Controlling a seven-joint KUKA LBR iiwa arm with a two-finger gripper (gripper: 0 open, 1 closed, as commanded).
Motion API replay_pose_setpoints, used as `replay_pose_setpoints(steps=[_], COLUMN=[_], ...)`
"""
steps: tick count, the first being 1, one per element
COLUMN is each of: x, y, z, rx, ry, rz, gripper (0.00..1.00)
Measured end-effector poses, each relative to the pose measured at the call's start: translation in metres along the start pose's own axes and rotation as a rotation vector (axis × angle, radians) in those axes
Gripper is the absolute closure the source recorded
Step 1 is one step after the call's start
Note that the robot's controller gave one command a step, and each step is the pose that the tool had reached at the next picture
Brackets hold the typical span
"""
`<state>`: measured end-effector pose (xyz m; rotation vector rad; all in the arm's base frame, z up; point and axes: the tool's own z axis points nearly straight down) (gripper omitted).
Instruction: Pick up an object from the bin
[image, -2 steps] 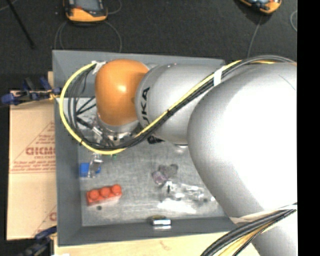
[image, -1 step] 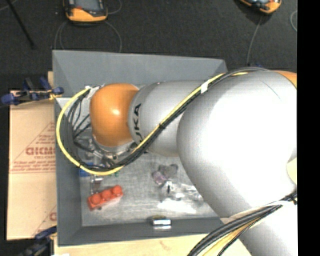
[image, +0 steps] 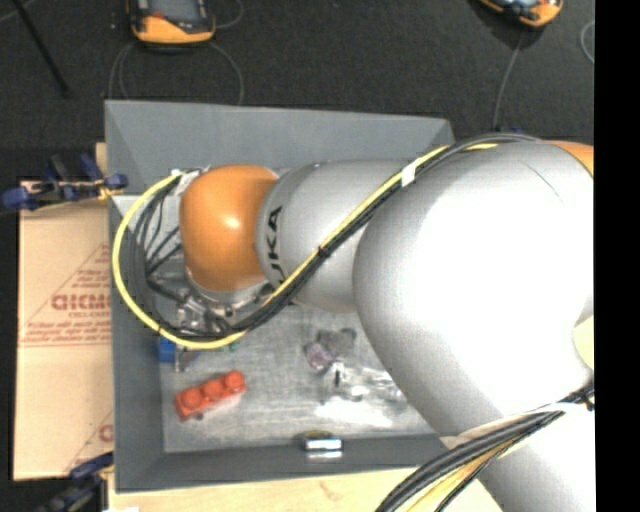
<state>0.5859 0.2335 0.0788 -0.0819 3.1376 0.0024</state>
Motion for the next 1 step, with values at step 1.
replay_pose_setpoints(steps=[1], x=[0.0099], y=[-0.0073], z=[-0.1517], rx=[0.0], ry=[-0.009], rz=[-0.146], gripper=[1.0])
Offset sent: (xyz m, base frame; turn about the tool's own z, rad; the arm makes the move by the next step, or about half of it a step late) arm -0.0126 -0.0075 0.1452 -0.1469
